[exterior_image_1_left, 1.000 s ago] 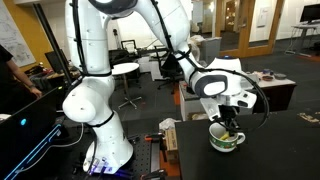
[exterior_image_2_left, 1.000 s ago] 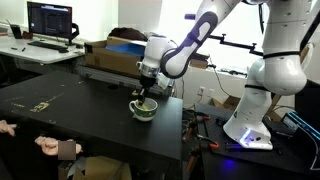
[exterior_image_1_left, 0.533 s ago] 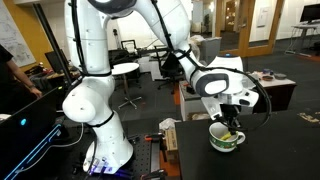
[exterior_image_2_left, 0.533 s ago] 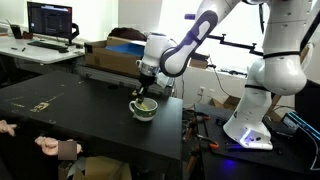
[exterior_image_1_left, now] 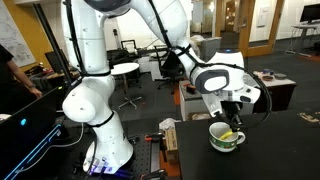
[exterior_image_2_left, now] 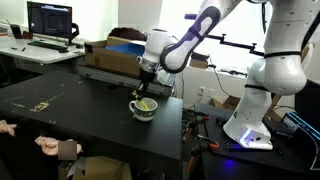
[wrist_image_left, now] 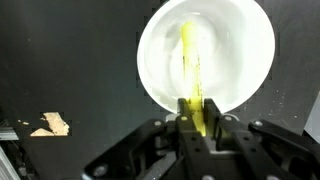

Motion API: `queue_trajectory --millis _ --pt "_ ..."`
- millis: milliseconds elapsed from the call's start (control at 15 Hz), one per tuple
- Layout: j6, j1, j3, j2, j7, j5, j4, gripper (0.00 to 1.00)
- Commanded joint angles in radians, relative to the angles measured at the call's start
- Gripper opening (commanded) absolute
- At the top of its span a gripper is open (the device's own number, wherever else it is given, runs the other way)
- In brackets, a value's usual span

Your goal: Put the yellow sharpie on the table

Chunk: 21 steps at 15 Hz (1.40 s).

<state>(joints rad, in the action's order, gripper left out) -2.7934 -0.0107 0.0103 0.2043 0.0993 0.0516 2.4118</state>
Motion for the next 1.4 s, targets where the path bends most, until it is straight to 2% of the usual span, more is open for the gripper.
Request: queue_trajectory --millis 0,333,800,1000,1333 --pt "0.032 0.008 0.007 -0.101 0.002 -0.012 0.065 0.05" --pt "0.012 0.010 0.011 -0.204 0.040 0.010 0.150 0.05" --pt "-0.086 -0.017 -0.006 -0.334 0.150 0.080 0.245 0.05" --pt "-0.116 -0.055 -0.023 -0.374 0.237 0.141 0.267 0.05" --pt "-0.095 -0.136 -0.035 -0.419 0.468 0.328 0.282 0.05"
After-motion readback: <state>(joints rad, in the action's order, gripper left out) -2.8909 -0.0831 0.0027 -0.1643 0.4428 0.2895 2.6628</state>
